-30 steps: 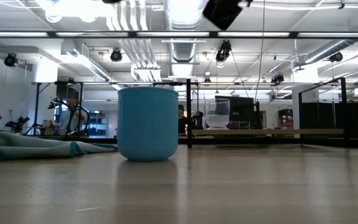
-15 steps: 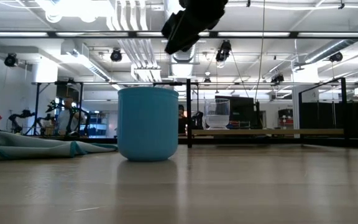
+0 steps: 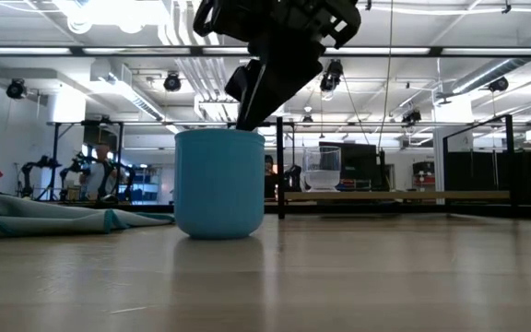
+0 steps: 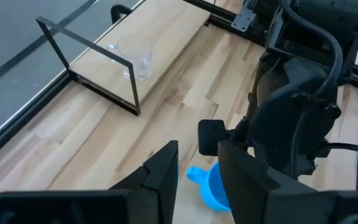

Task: Stack small to large cups/mugs on shelf
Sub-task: Put the blue mug on the shelf

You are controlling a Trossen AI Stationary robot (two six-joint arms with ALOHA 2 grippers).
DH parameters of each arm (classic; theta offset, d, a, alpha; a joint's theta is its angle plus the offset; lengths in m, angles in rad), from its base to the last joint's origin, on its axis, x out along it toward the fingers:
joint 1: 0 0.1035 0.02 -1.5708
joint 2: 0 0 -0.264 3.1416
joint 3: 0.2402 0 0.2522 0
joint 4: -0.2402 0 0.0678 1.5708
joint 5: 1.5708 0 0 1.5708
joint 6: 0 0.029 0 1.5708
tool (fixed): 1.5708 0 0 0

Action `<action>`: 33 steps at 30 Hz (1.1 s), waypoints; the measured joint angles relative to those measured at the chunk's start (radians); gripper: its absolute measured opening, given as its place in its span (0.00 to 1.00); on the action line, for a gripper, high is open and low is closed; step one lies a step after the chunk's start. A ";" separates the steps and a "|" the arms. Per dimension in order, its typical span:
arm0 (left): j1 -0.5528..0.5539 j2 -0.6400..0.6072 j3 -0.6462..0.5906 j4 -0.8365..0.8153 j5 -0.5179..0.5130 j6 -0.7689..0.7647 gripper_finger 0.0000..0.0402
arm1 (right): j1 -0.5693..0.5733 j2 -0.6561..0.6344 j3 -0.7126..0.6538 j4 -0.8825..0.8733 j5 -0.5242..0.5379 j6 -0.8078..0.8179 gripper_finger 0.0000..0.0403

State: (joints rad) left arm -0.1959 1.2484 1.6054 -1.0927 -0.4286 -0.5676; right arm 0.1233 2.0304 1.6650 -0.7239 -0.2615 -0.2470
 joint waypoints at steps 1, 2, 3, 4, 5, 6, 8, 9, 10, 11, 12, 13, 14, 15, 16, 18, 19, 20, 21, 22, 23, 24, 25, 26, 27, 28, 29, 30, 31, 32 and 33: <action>0.000 0.000 0.000 0.000 0.000 0.002 0.25 | 0.003 0.001 0.000 0.000 0.000 0.001 0.32; 0.000 -0.001 0.000 0.000 0.000 0.002 0.25 | 0.005 0.002 0.000 0.004 0.000 0.000 0.32; 0.000 -0.001 0.000 0.000 0.000 0.003 0.25 | 0.008 0.002 0.000 0.006 0.000 -0.001 0.32; 0.000 -0.002 0.000 0.000 0.000 0.004 0.25 | 0.010 0.002 0.000 0.006 -0.001 -0.005 0.32; 0.000 -0.002 0.000 0.000 0.000 0.005 0.25 | 0.011 0.002 0.000 0.006 -0.001 -0.009 0.32; 0.000 -0.002 0.000 0.000 -0.001 0.005 0.25 | 0.014 0.002 0.000 0.006 -0.001 -0.013 0.31; 0.000 -0.002 0.000 0.001 -0.002 0.005 0.25 | 0.015 0.002 -0.003 0.006 -0.001 -0.015 0.31; 0.000 -0.002 0.000 0.001 -0.002 0.005 0.25 | 0.016 0.002 -0.005 0.007 -0.001 -0.015 0.31; 0.000 -0.002 0.000 0.001 -0.002 0.005 0.25 | 0.016 0.002 -0.007 0.007 -0.001 -0.015 0.30; 0.000 -0.002 0.000 0.001 -0.003 0.005 0.25 | 0.016 0.002 -0.009 0.007 0.000 -0.015 0.30; 0.000 -0.002 0.000 0.001 -0.004 0.005 0.25 | 0.016 0.002 -0.011 0.007 0.000 -0.015 0.30; 0.000 -0.002 0.000 0.001 -0.004 0.005 0.25 | 0.016 0.002 -0.011 0.008 0.000 -0.015 0.30; 0.000 -0.002 0.000 0.002 -0.004 0.005 0.25 | 0.016 0.002 -0.011 0.011 0.000 -0.016 0.29; 0.000 -0.002 0.000 0.002 -0.004 0.005 0.25 | 0.016 0.002 -0.011 0.014 0.000 -0.016 0.29; 0.000 -0.002 0.000 0.002 -0.005 0.005 0.25 | 0.016 0.002 -0.013 0.025 0.000 -0.015 0.29; 0.000 -0.002 0.000 0.002 -0.006 0.005 0.25 | 0.016 0.002 -0.017 0.041 0.000 -0.015 0.28; 0.000 -0.002 0.000 0.002 -0.007 0.004 0.25 | 0.016 0.002 -0.019 0.050 0.000 -0.015 0.27; 0.000 -0.002 0.000 0.004 -0.008 0.004 0.25 | 0.016 0.002 -0.021 0.060 0.000 -0.016 0.27; 0.000 -0.002 0.000 0.006 -0.008 0.004 0.25 | 0.016 0.002 -0.024 0.073 0.000 -0.015 0.27; 0.000 -0.002 0.000 0.009 -0.008 0.004 0.25 | 0.016 0.002 -0.028 0.083 0.000 -0.015 0.26; 0.000 -0.002 0.000 0.013 -0.008 0.004 0.25 | 0.016 0.002 -0.032 0.092 0.000 -0.015 0.26; 0.000 -0.002 0.000 0.012 -0.008 0.004 0.25 | 0.016 0.002 -0.036 0.099 0.000 -0.015 0.26; 0.000 -0.002 0.000 0.013 -0.008 0.004 0.25 | 0.016 0.002 -0.041 0.108 0.000 -0.015 0.26; 0.000 -0.002 0.000 0.013 -0.008 0.004 0.25 | 0.016 0.002 -0.046 0.118 0.000 -0.015 0.26; 0.000 -0.002 0.000 0.013 -0.008 0.004 0.25 | 0.016 0.002 -0.051 0.127 0.000 -0.015 0.26; 0.000 -0.002 0.000 0.013 -0.008 0.004 0.25 | 0.016 0.002 -0.055 0.132 0.000 -0.015 0.26; 0.000 -0.002 0.000 0.013 -0.008 0.004 0.25 | 0.016 0.002 -0.058 0.133 0.000 -0.015 0.26; 0.000 -0.002 0.000 0.013 -0.008 0.004 0.25 | 0.016 0.002 -0.060 0.133 0.000 -0.015 0.26; 0.000 -0.002 0.000 0.013 -0.008 0.004 0.25 | 0.016 0.002 -0.063 0.133 0.000 -0.015 0.25; 0.000 -0.002 0.000 0.013 -0.008 0.005 0.25 | 0.016 0.002 -0.065 0.133 0.000 -0.014 0.25; 0.000 -0.002 0.000 0.013 -0.009 0.005 0.25 | 0.016 0.002 -0.065 0.132 0.000 -0.011 0.25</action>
State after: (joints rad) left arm -0.1958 1.2465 1.6058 -1.0798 -0.4380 -0.5625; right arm 0.1394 2.0323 1.6001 -0.5917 -0.2611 -0.2576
